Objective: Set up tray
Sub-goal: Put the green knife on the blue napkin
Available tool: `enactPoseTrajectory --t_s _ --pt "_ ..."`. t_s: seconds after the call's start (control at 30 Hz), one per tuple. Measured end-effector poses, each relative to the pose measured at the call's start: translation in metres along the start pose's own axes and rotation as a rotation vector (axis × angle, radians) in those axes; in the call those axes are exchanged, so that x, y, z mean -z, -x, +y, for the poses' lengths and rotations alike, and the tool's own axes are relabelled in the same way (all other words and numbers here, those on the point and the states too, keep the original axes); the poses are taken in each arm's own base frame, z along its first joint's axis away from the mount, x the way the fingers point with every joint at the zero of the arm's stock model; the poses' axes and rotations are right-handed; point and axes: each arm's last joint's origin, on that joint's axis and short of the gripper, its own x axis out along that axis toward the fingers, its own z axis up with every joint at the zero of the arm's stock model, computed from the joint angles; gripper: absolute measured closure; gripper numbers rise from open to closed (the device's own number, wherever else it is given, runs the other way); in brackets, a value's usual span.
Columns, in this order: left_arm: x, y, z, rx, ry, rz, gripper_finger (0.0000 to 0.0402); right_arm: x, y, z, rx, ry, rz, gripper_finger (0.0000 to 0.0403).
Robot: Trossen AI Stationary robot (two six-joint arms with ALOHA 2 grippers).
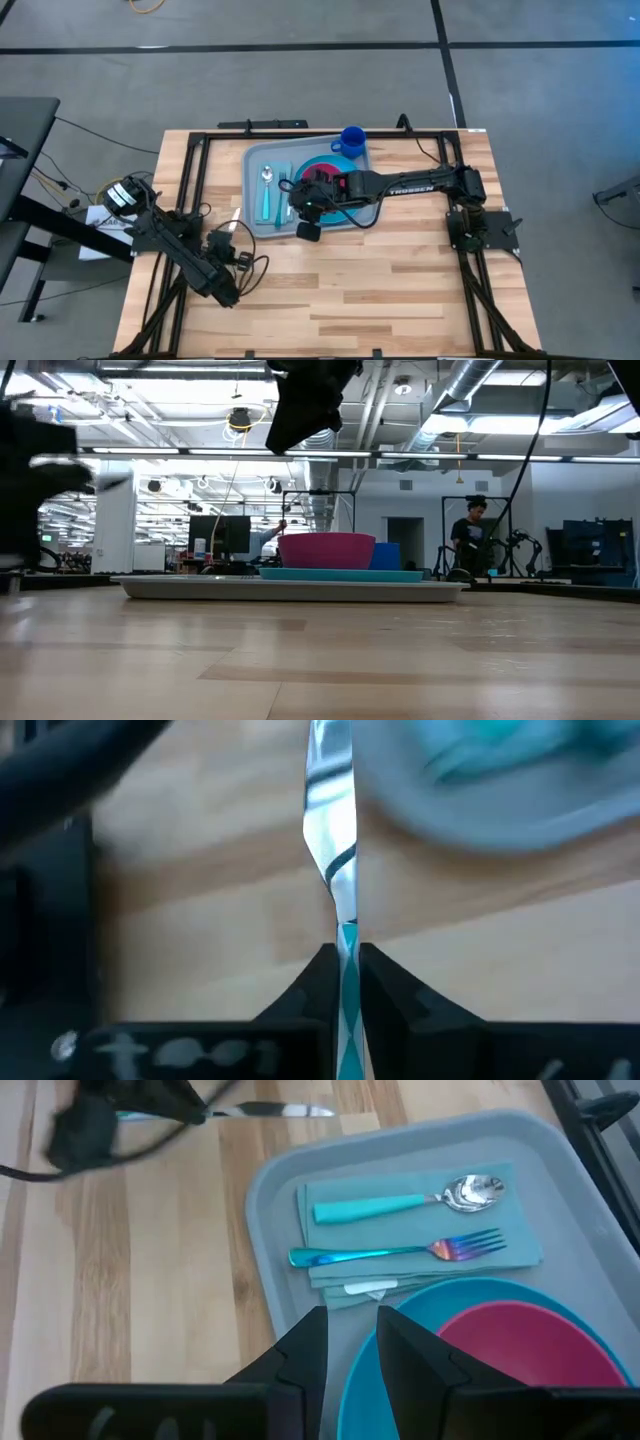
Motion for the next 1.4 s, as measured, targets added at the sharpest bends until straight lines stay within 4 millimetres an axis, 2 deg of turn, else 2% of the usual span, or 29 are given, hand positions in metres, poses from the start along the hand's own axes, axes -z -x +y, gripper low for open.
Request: enactPoseTrajectory --t_s 0.13,0.23,0.37,0.6,0.83,0.93,1.03,1.17,1.27,1.4 --pt "-0.019 0.019 -0.006 0.024 0.021 -0.145 0.0395 0.004 0.001 0.003 -0.002 0.012 0.033 0.0319" --pt "-0.036 0.022 -0.011 -0.024 0.082 -0.199 0.0392 0.007 0.001 0.004 0.000 0.003 0.063 0.0319" --pt "-0.057 0.006 -0.026 -0.077 0.089 -0.161 0.0392 0.010 0.016 0.000 0.040 -0.028 0.101 0.0319" --pt "-0.111 -0.035 -0.048 -0.144 0.067 -0.134 0.0391 0.011 0.052 0.000 0.172 -0.018 0.073 0.0319" --pt "-0.156 -0.066 -0.080 0.051 -0.004 -0.132 0.0390 0.018 0.094 0.010 0.243 0.088 0.068 0.0319" --pt "-0.173 -0.075 -0.086 0.111 0.001 -0.139 0.0390 0.024 0.110 0.012 0.308 0.106 0.075 0.0319" --pt "-0.186 -0.083 -0.085 0.120 0.020 -0.128 0.0390 0.037 0.117 0.011 0.356 0.120 0.080 0.0319" --pt "-0.189 -0.095 -0.083 0.075 0.023 -0.112 0.0390 0.063 0.117 0.006 0.328 0.143 0.061 0.0319" --pt "-0.187 -0.103 -0.088 0.073 0.020 -0.099 0.0390 0.089 0.112 0.002 0.232 0.163 0.008 0.0319" --pt "-0.184 -0.116 -0.094 0.082 0.019 -0.061 0.0390 0.123 0.105 -0.004 0.080 0.134 -0.164 0.0319"
